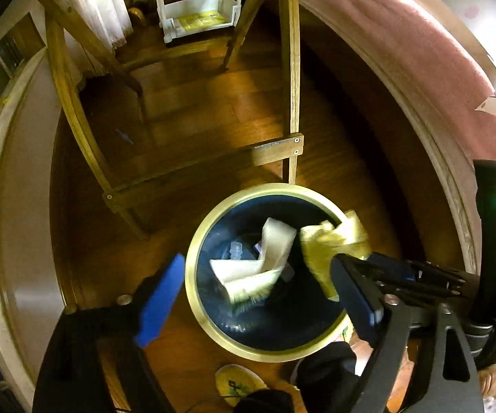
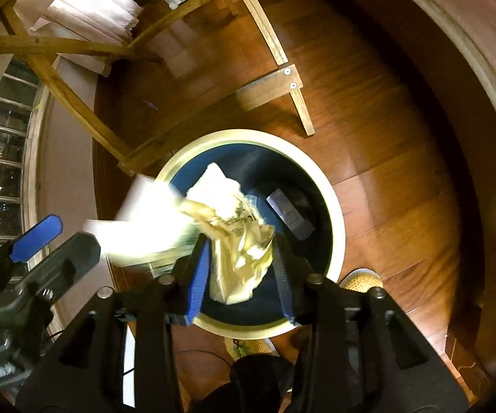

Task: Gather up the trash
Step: 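Carry box and wrapper over the bin and open both tools, then raise both tools back toward the table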

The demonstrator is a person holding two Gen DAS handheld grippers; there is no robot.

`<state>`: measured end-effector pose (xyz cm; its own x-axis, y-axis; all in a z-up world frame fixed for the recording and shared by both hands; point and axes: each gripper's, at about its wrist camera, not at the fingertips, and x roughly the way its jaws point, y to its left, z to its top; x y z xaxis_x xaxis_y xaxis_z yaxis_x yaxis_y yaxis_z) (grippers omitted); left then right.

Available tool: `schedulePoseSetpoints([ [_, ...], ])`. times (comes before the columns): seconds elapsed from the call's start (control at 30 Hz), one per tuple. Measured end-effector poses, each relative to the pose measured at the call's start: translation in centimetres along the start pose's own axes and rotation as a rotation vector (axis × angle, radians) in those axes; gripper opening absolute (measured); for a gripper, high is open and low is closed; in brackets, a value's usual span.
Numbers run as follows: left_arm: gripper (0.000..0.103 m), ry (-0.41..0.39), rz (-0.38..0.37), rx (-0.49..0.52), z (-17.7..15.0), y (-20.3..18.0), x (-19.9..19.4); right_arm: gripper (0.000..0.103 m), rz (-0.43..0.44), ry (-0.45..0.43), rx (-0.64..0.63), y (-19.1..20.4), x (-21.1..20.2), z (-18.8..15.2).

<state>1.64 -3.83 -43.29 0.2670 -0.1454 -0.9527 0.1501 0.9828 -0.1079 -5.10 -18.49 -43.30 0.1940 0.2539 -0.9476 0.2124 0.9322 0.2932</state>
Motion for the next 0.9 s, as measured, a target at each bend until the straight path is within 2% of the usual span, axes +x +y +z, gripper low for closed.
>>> schedulePoseSetpoints([
  [0.2,0.089,0.002,0.008,0.002,0.7,0.2,-0.7,0.048,-0.019,-0.003,-0.02,0.6,-1.1,1.2],
  [0.37,0.089,-0.029,-0.007,-0.014,1.6,0.4,-4.9,0.049,-0.021,-0.01,-0.033,2.1,-4.1,1.4],
  [0.63,0.089,-0.077,-0.015,-0.039,3.0,0.2,-15.1,0.049,-0.016,-0.039,-0.056,5.7,-13.2,1.4],
  [0.77,0.089,-0.101,-0.017,-0.026,4.0,0.3,-21.2,0.049,-0.02,-0.065,-0.071,8.1,-18.7,1.4],
  [0.9,0.089,-0.159,-0.002,-0.013,5.2,0.8,-28.0,0.049,-0.016,-0.09,-0.097,11.0,-23.9,1.5],
])
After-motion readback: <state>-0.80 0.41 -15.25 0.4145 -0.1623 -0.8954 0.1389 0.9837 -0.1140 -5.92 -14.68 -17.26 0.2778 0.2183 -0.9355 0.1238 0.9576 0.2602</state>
